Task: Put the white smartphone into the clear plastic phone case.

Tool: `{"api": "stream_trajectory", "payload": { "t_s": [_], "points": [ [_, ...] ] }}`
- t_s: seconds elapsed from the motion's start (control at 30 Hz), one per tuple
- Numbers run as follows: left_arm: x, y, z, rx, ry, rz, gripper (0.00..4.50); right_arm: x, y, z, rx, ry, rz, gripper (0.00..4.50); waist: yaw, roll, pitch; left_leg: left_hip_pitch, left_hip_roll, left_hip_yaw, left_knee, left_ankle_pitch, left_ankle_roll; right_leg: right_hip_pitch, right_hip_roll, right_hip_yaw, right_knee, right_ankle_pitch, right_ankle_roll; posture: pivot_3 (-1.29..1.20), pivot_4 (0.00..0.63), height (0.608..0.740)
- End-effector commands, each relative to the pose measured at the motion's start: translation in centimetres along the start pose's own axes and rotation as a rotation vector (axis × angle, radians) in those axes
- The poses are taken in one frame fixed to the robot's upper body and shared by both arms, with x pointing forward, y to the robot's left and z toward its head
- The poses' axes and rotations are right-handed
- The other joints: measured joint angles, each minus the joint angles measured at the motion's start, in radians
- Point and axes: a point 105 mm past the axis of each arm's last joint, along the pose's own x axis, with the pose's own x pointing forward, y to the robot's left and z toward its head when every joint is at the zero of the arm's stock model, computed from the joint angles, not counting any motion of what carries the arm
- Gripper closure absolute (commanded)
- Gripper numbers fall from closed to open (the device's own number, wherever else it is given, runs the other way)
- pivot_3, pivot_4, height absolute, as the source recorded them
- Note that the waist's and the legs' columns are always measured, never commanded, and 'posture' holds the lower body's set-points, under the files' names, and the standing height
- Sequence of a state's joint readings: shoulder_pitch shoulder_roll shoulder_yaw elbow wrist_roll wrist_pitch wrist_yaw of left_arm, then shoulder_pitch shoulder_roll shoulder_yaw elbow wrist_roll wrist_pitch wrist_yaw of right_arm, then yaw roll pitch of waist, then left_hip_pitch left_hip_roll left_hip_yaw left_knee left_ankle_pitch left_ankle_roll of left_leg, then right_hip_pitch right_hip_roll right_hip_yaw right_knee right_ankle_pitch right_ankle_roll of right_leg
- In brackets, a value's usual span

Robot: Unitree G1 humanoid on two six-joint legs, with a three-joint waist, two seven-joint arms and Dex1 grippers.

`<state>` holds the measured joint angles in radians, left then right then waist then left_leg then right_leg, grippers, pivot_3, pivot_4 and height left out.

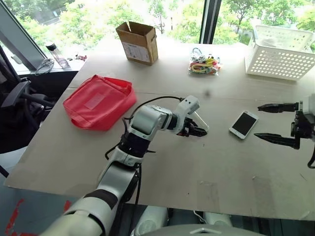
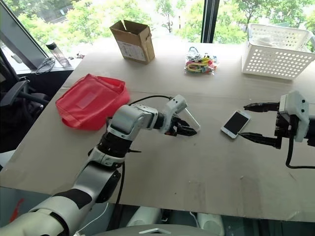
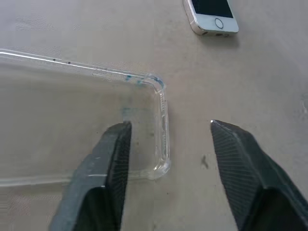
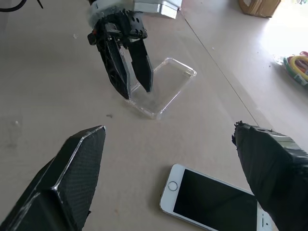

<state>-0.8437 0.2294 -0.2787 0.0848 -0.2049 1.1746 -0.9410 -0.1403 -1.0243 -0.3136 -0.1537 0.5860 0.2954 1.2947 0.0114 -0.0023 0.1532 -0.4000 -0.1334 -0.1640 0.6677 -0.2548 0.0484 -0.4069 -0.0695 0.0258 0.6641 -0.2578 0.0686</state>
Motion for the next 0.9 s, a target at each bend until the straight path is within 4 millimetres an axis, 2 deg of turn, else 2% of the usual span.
{"api": "stream_trajectory", "payload": {
  "t_s": [0.03,0.1,0.17,0.3,0.37,0.53,0.63,0.8,0.83,0.9],
  "points": [
    [-2.4,-0.5,2.5,0.284,-0.102,-0.062,0.88,0.0,0.3,1.0,-0.041,-0.025,-0.009,0.0,0.002,0.0,0.0,0.0,0.0,0.0,0.0,0.0,0.0,0.0,0.0,0.0,0.0,0.0,0.0,0.0,0.15,0.74],
    [-3.3,1.0,1.4,0.563,-0.05,-0.102,0.88,0.0,0.6,0.8,-0.032,-0.029,-0.015,0.0,0.003,0.001,0.0,0.0,0.0,0.001,0.0,0.0,0.0,0.0,0.0,0.001,0.0,0.0,0.0,0.0,0.15,0.74],
    [-3.7,2.0,0.3,0.695,0.008,-0.155,0.88,0.0,0.8,0.7,-0.024,-0.031,-0.019,0.0,0.005,0.001,-0.001,0.001,0.0,0.002,0.0,0.0,0.0,0.0,0.0,0.0,-0.001,0.0,0.0,0.0,0.15,0.74],
    [-2.6,4.5,0.7,0.765,0.061,-0.187,0.88,-0.1,1.6,0.4,-0.008,-0.024,-0.028,0.0,0.027,-0.001,0.0,-0.001,-0.001,0.0,0.001,0.0,0.0,0.0,-0.002,-0.001,-0.002,0.0,0.0,0.0,0.15,0.74],
    [-1.8,5.4,0.1,0.802,0.125,-0.179,0.88,-0.1,2.0,0.4,-0.005,-0.021,-0.037,0.0,0.035,-0.002,0.001,-0.003,-0.001,0.0,0.001,0.0,0.0,0.0,-0.002,-0.002,-0.002,0.0,0.0,0.0,0.15,0.74],
    [-0.5,6.8,-0.7,0.818,0.219,-0.121,0.88,0.1,3.1,-0.1,0.021,-0.004,-0.043,0.0,0.014,-0.002,0.001,-0.01,-0.001,0.002,0.001,0.0,0.001,-0.008,-0.001,0.0,-0.002,0.0,0.0,0.0,0.15,0.74],
    [-0.5,6.9,-1.7,0.797,0.28,-0.145,1.64,0.3,3.7,-0.2,0.033,-0.005,-0.05,0.0,0.008,-0.002,0.0,-0.012,-0.001,0.001,0.003,0.0,0.001,-0.011,-0.001,-0.002,0.0,0.0,0.0,0.0,0.15,0.74],
    [-0.6,6.7,-1.6,0.671,0.234,-0.168,4.1,0.4,4.3,-0.4,0.049,-0.006,-0.062,0.0,0.003,-0.003,0.001,-0.006,-0.001,0.001,0.004,0.0,0.002,-0.004,-0.001,-0.001,0.002,0.001,0.001,0.0,0.15,0.74],
    [-0.5,6.3,-1.6,0.641,0.211,-0.193,4.46,0.4,4.5,-0.5,0.053,-0.004,-0.065,0.0,0.002,-0.003,0.001,-0.004,-0.001,0.001,0.004,-0.001,0.003,-0.002,-0.001,-0.001,0.002,0.001,0.001,0.0,0.15,0.74],
    [-0.4,5.6,-1.8,0.561,0.174,-0.226,4.46,0.5,4.8,-0.7,0.061,-0.006,-0.08,0.0,-0.001,-0.003,0.0,-0.001,-0.001,0.002,0.003,-0.002,0.005,0.0,0.0,-0.001,0.002,0.001,0.001,0.0,0.15,0.74]
  ]
}}
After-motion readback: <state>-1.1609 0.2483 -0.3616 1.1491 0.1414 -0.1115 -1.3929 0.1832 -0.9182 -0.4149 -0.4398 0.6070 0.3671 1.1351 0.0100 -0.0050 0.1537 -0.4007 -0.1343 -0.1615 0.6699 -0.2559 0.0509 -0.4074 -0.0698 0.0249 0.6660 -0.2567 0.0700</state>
